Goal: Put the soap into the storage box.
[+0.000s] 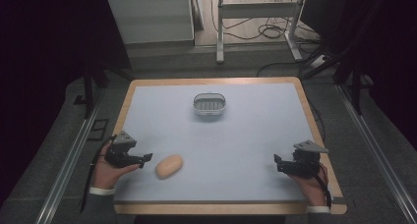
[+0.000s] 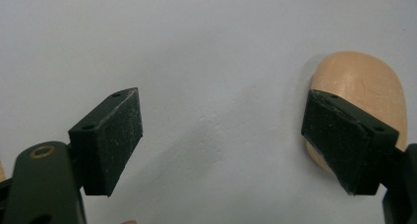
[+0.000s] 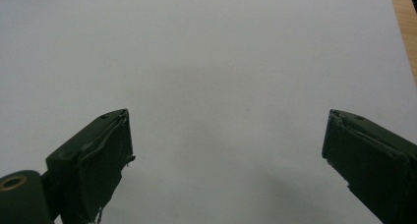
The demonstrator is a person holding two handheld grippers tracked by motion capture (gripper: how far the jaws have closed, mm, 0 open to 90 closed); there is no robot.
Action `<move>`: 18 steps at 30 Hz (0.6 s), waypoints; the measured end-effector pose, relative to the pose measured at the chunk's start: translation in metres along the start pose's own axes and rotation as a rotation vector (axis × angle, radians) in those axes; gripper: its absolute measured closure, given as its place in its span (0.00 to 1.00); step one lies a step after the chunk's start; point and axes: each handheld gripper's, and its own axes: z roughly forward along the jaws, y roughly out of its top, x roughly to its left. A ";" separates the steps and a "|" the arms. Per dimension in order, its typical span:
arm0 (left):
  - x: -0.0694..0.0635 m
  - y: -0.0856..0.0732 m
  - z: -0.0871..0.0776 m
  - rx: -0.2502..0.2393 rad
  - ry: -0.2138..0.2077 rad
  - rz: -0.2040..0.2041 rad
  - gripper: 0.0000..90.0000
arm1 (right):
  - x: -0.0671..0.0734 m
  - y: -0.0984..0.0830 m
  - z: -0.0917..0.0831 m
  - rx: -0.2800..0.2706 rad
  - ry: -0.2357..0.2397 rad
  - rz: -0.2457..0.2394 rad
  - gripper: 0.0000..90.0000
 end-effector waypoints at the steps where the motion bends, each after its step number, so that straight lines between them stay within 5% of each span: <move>1: 0.001 -0.001 0.000 0.001 0.002 -0.002 0.18 | -0.001 0.000 0.000 0.002 0.000 0.006 0.05; 18: 0.002 -0.002 -0.005 0.007 0.036 -0.020 0.18 | -0.010 -0.005 -0.006 -0.015 -0.003 0.039 0.07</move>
